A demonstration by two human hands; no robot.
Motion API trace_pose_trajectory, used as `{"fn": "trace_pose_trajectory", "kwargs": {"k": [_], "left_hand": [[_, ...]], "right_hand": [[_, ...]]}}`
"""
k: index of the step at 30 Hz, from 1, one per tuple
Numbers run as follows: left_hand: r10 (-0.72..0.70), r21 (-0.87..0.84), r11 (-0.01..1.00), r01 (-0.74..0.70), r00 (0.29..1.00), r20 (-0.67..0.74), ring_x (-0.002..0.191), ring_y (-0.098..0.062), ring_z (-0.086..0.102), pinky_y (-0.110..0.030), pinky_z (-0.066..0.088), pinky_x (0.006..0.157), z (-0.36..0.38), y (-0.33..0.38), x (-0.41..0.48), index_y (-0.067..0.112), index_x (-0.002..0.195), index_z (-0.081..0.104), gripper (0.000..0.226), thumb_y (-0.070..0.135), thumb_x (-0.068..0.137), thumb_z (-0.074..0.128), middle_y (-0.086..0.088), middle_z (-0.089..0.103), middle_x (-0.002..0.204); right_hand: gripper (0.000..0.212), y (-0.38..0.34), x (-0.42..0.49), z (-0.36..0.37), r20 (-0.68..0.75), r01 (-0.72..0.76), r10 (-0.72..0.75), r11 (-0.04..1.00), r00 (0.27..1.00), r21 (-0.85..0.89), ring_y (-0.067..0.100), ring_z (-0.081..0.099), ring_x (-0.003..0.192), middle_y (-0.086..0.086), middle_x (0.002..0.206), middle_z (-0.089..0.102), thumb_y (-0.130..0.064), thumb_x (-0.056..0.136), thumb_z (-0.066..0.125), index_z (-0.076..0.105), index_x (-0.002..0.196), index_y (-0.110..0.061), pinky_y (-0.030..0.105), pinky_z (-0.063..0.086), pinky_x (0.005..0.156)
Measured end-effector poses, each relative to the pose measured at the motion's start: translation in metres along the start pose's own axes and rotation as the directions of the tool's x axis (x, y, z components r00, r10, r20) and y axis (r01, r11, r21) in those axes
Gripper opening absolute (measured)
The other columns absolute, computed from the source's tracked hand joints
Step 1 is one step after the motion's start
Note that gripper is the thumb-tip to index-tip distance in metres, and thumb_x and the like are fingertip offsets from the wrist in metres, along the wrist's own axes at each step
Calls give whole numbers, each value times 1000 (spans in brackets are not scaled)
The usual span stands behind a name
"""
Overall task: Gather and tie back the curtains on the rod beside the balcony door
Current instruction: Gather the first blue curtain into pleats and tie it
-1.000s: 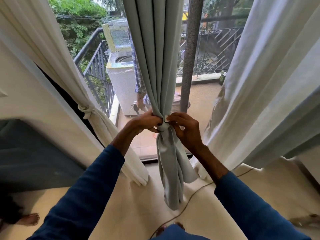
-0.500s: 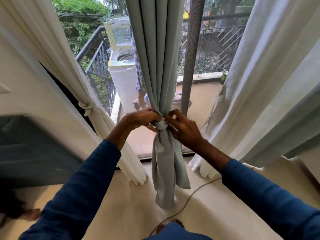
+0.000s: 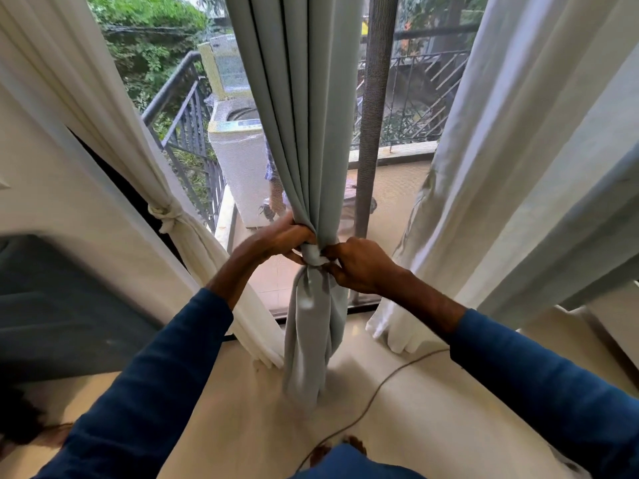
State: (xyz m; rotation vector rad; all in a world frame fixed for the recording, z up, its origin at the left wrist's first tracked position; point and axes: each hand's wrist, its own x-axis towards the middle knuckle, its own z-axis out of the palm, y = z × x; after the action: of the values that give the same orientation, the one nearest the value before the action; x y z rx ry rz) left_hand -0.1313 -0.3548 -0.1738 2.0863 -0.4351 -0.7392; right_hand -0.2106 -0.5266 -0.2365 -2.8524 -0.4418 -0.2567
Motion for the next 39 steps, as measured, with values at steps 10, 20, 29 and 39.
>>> {"fn": "trace_pose_trajectory", "kwargs": {"k": [10,20,29,39], "left_hand": [[-36,-53,998,29,989,-143,96,-31,67,-38,62,59,7,2,2,11,115,55,23,7,93,53,-13,63,107],[-23,-135,990,31,998,58,91,-21,70,-47,62,82,9,5,-3,20,106,62,13,12,96,59,-7,71,105],[101,8,995,-101,971,-215,97,-25,70,-51,61,81,18,-9,3,23,103,67,23,31,82,67,-7,72,102],[79,-15,996,-84,971,-225,93,-37,71,-52,62,73,25,-3,10,10,104,64,12,14,92,64,-20,69,106]], "right_hand": [[33,-17,-15,22,-445,-17,-28,995,895,-97,33,62,50,3,70,68,-31,89,60,72,118,-21,32,45,38],[18,26,20,-20,168,-45,-24,916,986,400,17,70,76,0,86,77,-27,82,79,81,95,-15,31,56,71],[28,0,-16,20,-470,-198,211,977,857,78,17,67,65,-3,79,72,-42,87,77,73,111,-28,27,48,55],[41,2,-9,23,-419,-101,79,994,905,-30,30,64,57,5,71,72,-25,85,74,69,126,-23,31,44,46]]}}
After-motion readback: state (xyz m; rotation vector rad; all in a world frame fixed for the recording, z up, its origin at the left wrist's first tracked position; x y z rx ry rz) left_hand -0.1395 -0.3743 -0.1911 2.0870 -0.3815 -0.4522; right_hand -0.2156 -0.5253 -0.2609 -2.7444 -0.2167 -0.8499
